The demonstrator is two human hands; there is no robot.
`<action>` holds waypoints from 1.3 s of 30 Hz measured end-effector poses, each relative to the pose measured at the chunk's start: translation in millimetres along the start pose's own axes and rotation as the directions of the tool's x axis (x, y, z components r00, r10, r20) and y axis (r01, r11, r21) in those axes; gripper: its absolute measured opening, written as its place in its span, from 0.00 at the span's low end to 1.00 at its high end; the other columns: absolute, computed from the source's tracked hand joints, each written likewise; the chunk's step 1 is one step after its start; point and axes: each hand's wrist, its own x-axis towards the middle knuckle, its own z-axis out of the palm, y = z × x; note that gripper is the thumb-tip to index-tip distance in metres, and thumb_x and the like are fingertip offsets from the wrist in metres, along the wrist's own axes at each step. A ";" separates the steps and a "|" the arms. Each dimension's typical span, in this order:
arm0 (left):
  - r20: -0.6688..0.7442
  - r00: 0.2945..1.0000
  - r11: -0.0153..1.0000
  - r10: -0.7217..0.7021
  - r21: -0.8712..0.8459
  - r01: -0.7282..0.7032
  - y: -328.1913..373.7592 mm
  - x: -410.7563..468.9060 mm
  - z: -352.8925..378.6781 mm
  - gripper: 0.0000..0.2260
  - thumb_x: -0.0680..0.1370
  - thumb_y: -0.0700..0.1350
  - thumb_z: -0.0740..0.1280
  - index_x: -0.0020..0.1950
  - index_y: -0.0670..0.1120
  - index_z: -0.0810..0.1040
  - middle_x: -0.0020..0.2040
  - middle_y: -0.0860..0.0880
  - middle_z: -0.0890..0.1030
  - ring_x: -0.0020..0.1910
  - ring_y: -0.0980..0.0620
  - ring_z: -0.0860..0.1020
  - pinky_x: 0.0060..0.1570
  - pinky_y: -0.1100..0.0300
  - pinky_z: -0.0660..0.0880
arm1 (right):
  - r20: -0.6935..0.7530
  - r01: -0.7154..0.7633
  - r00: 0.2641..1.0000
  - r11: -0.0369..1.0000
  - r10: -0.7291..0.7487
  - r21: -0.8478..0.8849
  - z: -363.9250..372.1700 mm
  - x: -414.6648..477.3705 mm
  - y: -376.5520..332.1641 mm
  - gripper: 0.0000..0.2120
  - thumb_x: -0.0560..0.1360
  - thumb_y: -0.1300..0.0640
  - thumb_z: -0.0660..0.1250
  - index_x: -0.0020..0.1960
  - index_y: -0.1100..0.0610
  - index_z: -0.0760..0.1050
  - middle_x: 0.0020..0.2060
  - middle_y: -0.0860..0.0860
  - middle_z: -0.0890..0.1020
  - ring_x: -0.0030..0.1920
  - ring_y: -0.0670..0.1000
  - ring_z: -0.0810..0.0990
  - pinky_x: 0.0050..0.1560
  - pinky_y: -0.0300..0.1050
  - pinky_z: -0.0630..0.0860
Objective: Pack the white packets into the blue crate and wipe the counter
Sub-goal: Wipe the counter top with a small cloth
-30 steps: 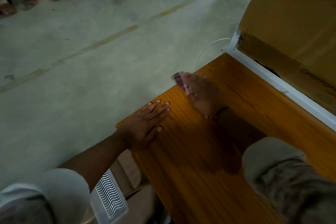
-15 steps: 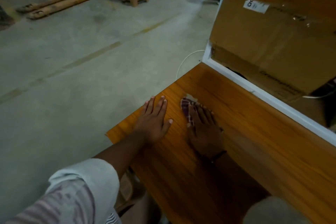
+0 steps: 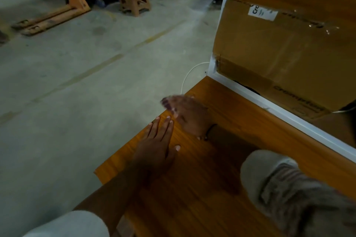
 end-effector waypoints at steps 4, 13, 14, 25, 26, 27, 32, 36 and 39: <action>0.002 1.000 1.000 0.003 0.007 -0.003 -1.5 2.7 -0.9 0.35 0.82 0.68 0.43 0.83 0.49 0.42 0.82 0.51 0.39 0.80 0.48 0.36 0.80 0.47 0.42 | -0.111 -0.101 0.988 0.994 0.105 0.042 -7.2 24.4 61.4 0.26 0.81 0.49 0.51 0.77 0.56 0.65 0.73 0.56 0.71 0.73 0.57 0.69 0.74 0.61 0.62; 0.022 1.000 1.000 -0.004 0.009 0.003 -4.4 5.7 0.7 0.36 0.81 0.68 0.44 0.83 0.49 0.44 0.82 0.51 0.41 0.81 0.48 0.37 0.80 0.47 0.43 | -0.097 0.043 0.994 0.996 -0.050 -0.076 -9.9 -12.2 86.4 0.28 0.81 0.48 0.53 0.78 0.59 0.63 0.75 0.59 0.68 0.75 0.61 0.66 0.74 0.62 0.62; 0.026 1.000 1.000 0.002 0.014 -0.002 -4.2 6.7 1.0 0.36 0.81 0.68 0.43 0.83 0.49 0.43 0.82 0.51 0.40 0.81 0.48 0.37 0.80 0.47 0.44 | -0.149 -0.059 0.988 0.996 0.049 -0.065 -14.9 -11.1 101.0 0.28 0.81 0.48 0.53 0.77 0.60 0.64 0.74 0.61 0.69 0.73 0.63 0.68 0.73 0.65 0.64; 0.041 0.999 1.000 -0.024 -0.015 0.025 -1.7 8.0 -1.3 0.37 0.81 0.69 0.44 0.83 0.49 0.41 0.82 0.52 0.39 0.81 0.47 0.37 0.79 0.47 0.41 | -0.060 0.007 0.998 1.000 -0.008 -0.014 -26.5 -128.8 37.7 0.27 0.84 0.45 0.50 0.81 0.50 0.55 0.80 0.51 0.60 0.80 0.51 0.56 0.78 0.55 0.56; 0.035 0.999 1.000 -0.017 -0.017 0.017 -3.4 8.6 -0.4 0.37 0.81 0.69 0.44 0.83 0.49 0.42 0.82 0.52 0.39 0.81 0.47 0.37 0.79 0.48 0.41 | -0.044 -0.099 0.994 0.995 0.099 -0.010 -33.3 -131.2 54.5 0.28 0.84 0.43 0.49 0.82 0.47 0.52 0.80 0.50 0.58 0.79 0.51 0.56 0.77 0.57 0.57; 0.031 0.999 1.000 -0.012 -0.017 0.013 -3.7 8.0 0.5 0.37 0.81 0.69 0.44 0.83 0.49 0.42 0.82 0.52 0.40 0.81 0.47 0.37 0.79 0.48 0.41 | -0.024 -0.232 0.972 0.973 0.232 -0.001 -38.5 -129.9 77.7 0.29 0.83 0.39 0.47 0.82 0.45 0.48 0.80 0.50 0.56 0.80 0.53 0.55 0.77 0.59 0.56; 0.018 1.000 0.999 -0.012 -0.047 0.013 -0.5 0.9 2.1 0.37 0.80 0.70 0.41 0.83 0.50 0.40 0.82 0.52 0.39 0.81 0.49 0.37 0.80 0.47 0.42 | 0.038 -0.362 0.931 0.931 0.363 -0.046 -31.3 -125.3 56.2 0.33 0.81 0.37 0.46 0.82 0.48 0.43 0.81 0.54 0.53 0.80 0.58 0.51 0.77 0.65 0.53; -0.001 1.000 0.998 -0.005 -0.060 0.005 1.2 0.3 -1.1 0.36 0.81 0.69 0.42 0.83 0.50 0.41 0.82 0.51 0.40 0.81 0.48 0.37 0.79 0.47 0.42 | 0.053 -0.155 0.986 0.985 0.159 -0.076 -32.9 -153.9 34.8 0.30 0.83 0.38 0.45 0.82 0.45 0.44 0.81 0.51 0.52 0.80 0.55 0.51 0.78 0.59 0.51; -0.035 0.999 0.998 0.027 -0.061 -0.029 0.2 -2.3 -0.1 0.36 0.81 0.68 0.44 0.83 0.48 0.45 0.83 0.49 0.44 0.81 0.45 0.40 0.79 0.48 0.42 | -0.068 -0.527 0.849 0.849 0.524 -0.042 -55.4 -153.4 75.2 0.34 0.80 0.39 0.46 0.82 0.52 0.52 0.79 0.57 0.60 0.77 0.61 0.60 0.76 0.57 0.56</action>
